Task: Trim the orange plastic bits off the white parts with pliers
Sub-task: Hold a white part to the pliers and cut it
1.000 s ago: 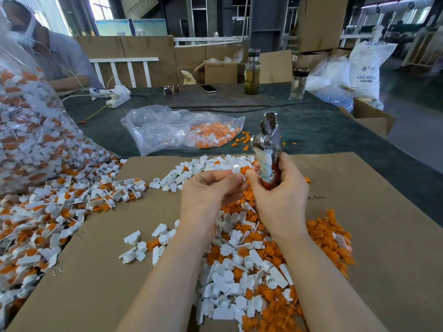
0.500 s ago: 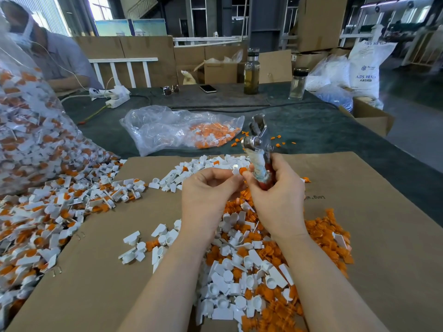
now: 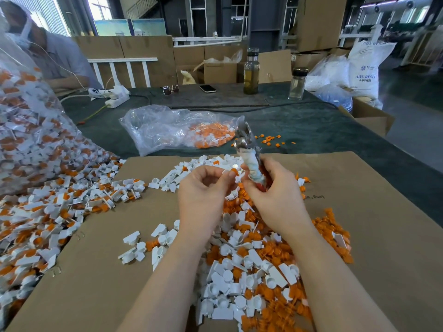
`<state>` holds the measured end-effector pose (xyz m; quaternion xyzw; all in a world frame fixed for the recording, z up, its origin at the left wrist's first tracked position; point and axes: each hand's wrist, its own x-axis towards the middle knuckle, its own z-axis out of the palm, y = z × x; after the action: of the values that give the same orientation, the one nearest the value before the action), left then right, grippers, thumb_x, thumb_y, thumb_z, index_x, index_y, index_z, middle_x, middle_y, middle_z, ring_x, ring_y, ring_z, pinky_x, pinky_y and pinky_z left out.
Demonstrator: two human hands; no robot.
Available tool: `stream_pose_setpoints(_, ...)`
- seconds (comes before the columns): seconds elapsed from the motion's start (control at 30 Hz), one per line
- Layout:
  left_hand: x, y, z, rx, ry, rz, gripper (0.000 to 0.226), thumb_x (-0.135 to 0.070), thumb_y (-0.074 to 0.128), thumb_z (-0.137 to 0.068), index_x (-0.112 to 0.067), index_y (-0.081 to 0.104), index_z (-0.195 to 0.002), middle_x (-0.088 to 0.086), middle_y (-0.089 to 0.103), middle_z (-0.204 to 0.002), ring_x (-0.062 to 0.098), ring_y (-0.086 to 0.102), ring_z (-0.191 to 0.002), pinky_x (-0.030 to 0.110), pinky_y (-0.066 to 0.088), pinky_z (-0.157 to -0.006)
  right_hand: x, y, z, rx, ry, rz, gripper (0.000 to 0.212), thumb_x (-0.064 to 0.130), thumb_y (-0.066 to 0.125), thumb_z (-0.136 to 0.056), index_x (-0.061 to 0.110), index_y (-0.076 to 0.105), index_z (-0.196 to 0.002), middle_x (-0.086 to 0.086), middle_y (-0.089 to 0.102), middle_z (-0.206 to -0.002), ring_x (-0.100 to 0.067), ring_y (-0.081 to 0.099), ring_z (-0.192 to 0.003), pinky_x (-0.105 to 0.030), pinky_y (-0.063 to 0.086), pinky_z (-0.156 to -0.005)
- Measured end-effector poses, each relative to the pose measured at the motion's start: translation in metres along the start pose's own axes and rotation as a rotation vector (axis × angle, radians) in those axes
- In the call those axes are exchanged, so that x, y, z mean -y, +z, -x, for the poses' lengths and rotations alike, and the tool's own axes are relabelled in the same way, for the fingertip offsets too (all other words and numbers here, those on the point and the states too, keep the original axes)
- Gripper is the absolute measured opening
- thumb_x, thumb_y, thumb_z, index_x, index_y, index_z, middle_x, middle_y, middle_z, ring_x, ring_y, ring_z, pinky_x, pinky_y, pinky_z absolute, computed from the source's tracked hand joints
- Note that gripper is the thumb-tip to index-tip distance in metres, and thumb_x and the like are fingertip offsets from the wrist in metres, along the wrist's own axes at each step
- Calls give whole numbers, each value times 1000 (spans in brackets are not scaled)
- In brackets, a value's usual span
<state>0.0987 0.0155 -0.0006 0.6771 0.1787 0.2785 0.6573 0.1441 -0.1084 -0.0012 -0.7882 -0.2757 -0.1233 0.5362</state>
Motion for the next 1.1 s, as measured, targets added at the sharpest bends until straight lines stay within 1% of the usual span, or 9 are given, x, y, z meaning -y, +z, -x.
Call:
stream_pose_setpoints(0.07, 0, -2, -2, -9, 13, 49, 8, -12, 76, -86, -10, 69, -82, 1, 74, -69, 12, 74, -67, 20, 57, -64, -2, -8, -2, 93, 46, -19, 22, 11, 67, -87, 23, 61, -104, 13, 64, -88, 6, 59, -83, -5, 43, -66)
stream_pose_setpoints(0.17, 0, -5, -3, -6, 41, 84, 6, -11, 72, -89, -10, 69, -84, -1, 74, -70, 10, 73, -67, 16, 54, -63, -6, -17, -3, 261, 102, 33, 19, 16, 69, -84, 21, 63, -101, 8, 63, -86, -2, 59, -79, -15, 46, -64)
stream_pose_setpoints(0.23, 1, -7, -4, 5, 63, 99, 6, -10, 70, -91, -10, 68, -85, -1, 73, -71, 8, 72, -67, 15, 54, -64, -6, -19, -3, 353, 135, 70, 21, 20, 71, -83, 21, 62, -102, 5, 64, -89, -5, 60, -78, -25, 49, -69)
stream_pose_setpoints(0.37, 1, -10, -5, 28, 102, 136, 6, -8, 67, -92, -8, 67, -86, -4, 71, -71, 6, 70, -68, 16, 55, -67, -5, -20, -3, 434, 144, 105, 29, 24, 71, -85, 20, 61, -112, 2, 66, -103, -13, 63, -90, -41, 52, -83)
stream_pose_setpoints(0.47, 0, -12, -5, 45, 126, 164, 8, -8, 66, -93, -10, 66, -86, -6, 70, -70, 5, 69, -68, 15, 54, -67, -4, -22, -3, 455, 148, 115, 32, 25, 70, -86, 21, 60, -116, 5, 65, -105, -11, 62, -92, -41, 52, -86)
stream_pose_setpoints(0.6, -1, -13, -6, 75, 160, 164, 8, -6, 63, -94, -9, 64, -87, -11, 69, -66, 1, 67, -65, 13, 52, -66, -4, -23, -2, 479, 115, 143, 24, 22, 69, -87, 19, 61, -110, 4, 64, -98, -12, 61, -87, -41, 50, -81)
stream_pose_setpoints(0.8, 1, -16, -7, 107, 178, 174, 10, -6, 62, -95, -11, 64, -87, -11, 67, -67, 2, 64, -66, 16, 53, -68, -6, -18, 0, 472, 66, 167, 9, 13, 63, -88, 17, 62, -95, 8, 54, -70, -4, 50, -59, -30, 41, -58)
stream_pose_setpoints(0.97, 4, -16, -8, 107, 166, 212, 9, -7, 62, -95, -11, 64, -87, -8, 68, -70, 5, 63, -66, 18, 53, -68, -6, -14, 0, 450, 56, 199, 13, 12, 60, -89, 20, 63, -99, 5, 62, -79, -9, 56, -66, -34, 47, -59)
stream_pose_setpoints(1.1, 5, -17, -10, 103, 144, 229, 10, -7, 62, -95, -12, 65, -87, -8, 68, -72, 5, 62, -66, 18, 53, -69, -6, -11, 0, 437, 53, 236, 11, 10, 59, -88, 18, 63, -94, 3, 62, -79, -13, 56, -68, -43, 51, -64)
